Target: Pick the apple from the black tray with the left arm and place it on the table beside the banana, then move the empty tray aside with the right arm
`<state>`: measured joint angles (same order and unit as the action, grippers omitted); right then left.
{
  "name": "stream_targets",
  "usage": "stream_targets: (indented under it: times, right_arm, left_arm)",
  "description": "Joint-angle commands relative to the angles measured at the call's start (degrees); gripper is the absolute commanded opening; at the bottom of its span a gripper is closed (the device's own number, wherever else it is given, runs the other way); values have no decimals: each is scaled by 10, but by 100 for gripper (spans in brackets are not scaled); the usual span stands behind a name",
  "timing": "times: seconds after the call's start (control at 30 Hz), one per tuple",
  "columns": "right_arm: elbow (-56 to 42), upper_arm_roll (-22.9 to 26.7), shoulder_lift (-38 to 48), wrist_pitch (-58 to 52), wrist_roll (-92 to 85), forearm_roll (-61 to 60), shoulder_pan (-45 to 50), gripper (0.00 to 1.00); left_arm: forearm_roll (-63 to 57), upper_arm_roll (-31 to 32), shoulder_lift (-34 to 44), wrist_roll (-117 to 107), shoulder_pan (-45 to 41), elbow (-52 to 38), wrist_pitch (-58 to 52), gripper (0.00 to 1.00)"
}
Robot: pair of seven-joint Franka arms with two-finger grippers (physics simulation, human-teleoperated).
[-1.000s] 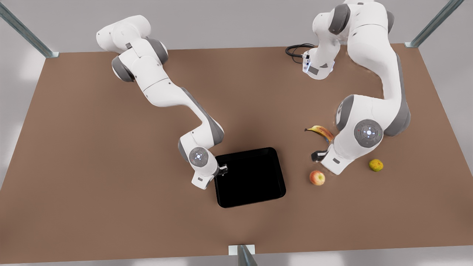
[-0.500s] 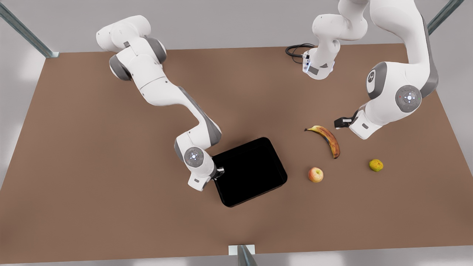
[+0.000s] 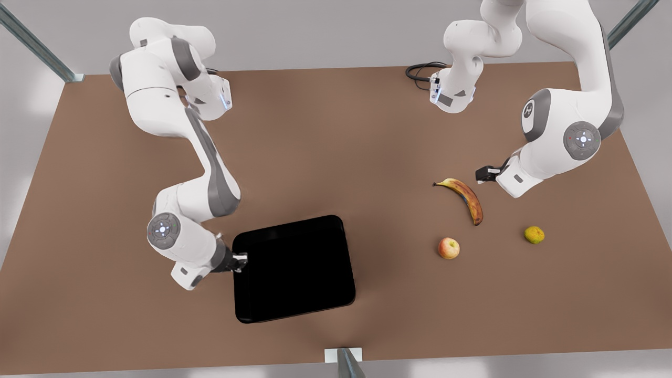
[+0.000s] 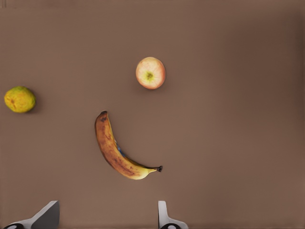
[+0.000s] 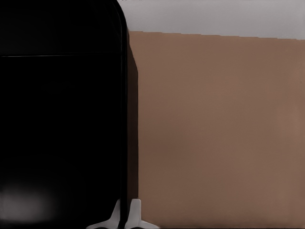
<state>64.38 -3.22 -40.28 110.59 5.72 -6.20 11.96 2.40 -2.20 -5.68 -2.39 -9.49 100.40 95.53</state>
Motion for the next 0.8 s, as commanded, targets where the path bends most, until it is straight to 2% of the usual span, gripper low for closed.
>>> stream_targets:
  times: [0.0, 0.1, 0.3, 0.77]
  right_arm:
    - [0, 0, 17, -72, -151, 14, -29, 0]
    - [-2, 5, 35, -123, -225, 18, -85, 0]
    - [-2, 3, 47, -147, -405, 16, -201, 0]
    - [4, 7, -20, -142, -451, 43, -221, 0]
  left_arm:
    - [0, 0, 1, 35, 0, 0, 0, 100]
    - [-1, 1, 1, 35, 0, 0, 0, 100]
    - [-1, 1, 1, 35, 0, 0, -1, 100]
    - [-2, 1, -2, 35, 0, -4, -1, 100]
